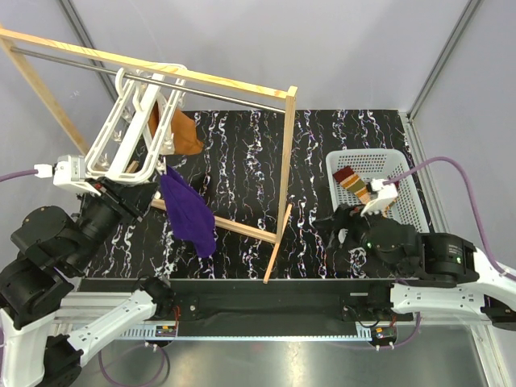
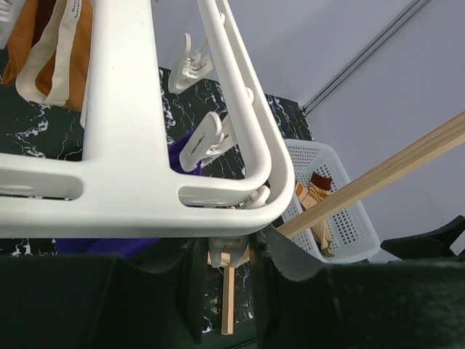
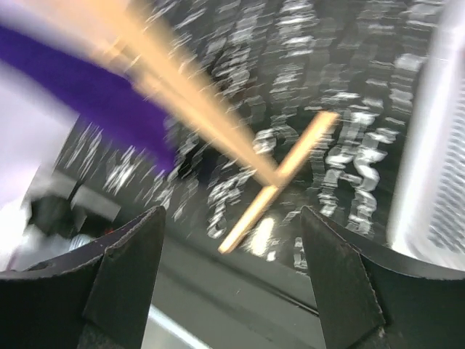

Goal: Clip the socks to the hanger
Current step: Pick up the sock from the bin.

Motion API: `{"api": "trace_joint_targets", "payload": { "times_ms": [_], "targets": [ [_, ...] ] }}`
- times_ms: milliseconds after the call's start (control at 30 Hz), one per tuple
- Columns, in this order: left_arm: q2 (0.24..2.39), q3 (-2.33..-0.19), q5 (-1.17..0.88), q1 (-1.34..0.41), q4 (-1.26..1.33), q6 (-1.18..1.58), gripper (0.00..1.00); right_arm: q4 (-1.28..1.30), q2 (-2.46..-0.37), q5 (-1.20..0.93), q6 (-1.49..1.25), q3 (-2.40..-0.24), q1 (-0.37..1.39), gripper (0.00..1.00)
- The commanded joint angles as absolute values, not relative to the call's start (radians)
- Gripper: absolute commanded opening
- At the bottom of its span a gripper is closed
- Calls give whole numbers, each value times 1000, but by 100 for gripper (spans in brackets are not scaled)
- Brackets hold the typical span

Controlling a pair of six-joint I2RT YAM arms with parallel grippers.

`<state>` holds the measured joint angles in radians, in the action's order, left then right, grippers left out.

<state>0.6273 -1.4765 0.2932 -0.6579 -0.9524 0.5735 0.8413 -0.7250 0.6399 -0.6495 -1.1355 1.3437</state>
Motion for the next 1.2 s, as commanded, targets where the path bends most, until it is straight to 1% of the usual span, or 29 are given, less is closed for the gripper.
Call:
{"api": "trace_joint_targets", "payload": {
  "times_ms": [0,33,133,167,333,367,400,433,467,500,533,567,667,700,767,800,833,867,933,967,1033,1067,1167],
  "targets": [
    [606,-1460,310,-661,-900,560,0,1084,-721,1007,-1015,-1144,1344,81],
    [604,-1457,305,-661,-896,561,0,1151,-726,1038,-1058,-1146,1342,81],
    [603,-1445,296,-660,-890,563,0,1238,-747,1138,-1181,-1144,1335,77],
    [603,-1445,292,-661,-890,563,0,1244,-756,1152,-1195,-1144,1327,74],
    [597,-1439,284,-661,-891,561,0,1227,-824,1164,-1146,-1140,1217,71],
    [595,-1436,282,-661,-890,561,0,1165,-834,1152,-1103,-1135,1150,71],
    [592,-1433,279,-661,-890,563,0,1126,-851,1099,-1003,-1123,1094,72],
    [592,-1431,273,-661,-887,564,0,1024,-856,1060,-944,-1114,1044,72],
    [591,-1428,270,-661,-890,566,0,967,-861,1014,-825,-1102,925,73],
    [588,-1430,268,-660,-891,568,0,913,-862,917,-778,-1079,866,75],
    [588,-1428,265,-660,-891,568,0,831,-862,873,-737,-1068,818,75],
    [586,-1428,264,-660,-894,568,0,800,-867,833,-676,-1062,716,75],
    [580,-1425,261,-661,-899,569,0,715,-919,697,-621,-1057,583,77],
    [575,-1422,258,-661,-896,571,0,692,-964,590,-591,-1058,490,77],
    [571,-1411,256,-660,-891,571,0,628,-1020,493,-574,-1061,407,78],
    [568,-1408,256,-661,-888,571,0,606,-1076,409,-555,-1069,337,77],
    [566,-1405,250,-660,-888,571,0,580,-1107,379,-549,-1080,309,76],
    [566,-1407,247,-661,-882,572,0,572,-1138,364,-543,-1089,284,72],
    [563,-1398,227,-661,-876,572,0,568,-1233,357,-532,-1132,238,67],
    [563,-1393,221,-660,-870,574,0,565,-1262,354,-535,-1144,223,57],
    [557,-1381,213,-661,-861,571,0,531,-1333,327,-540,-1163,187,49],
    [555,-1378,212,-661,-856,569,0,522,-1353,318,-549,-1163,177,47],
    [551,-1370,216,-661,-853,557,0,482,-1429,288,-566,-1157,144,47]
  ]
}}
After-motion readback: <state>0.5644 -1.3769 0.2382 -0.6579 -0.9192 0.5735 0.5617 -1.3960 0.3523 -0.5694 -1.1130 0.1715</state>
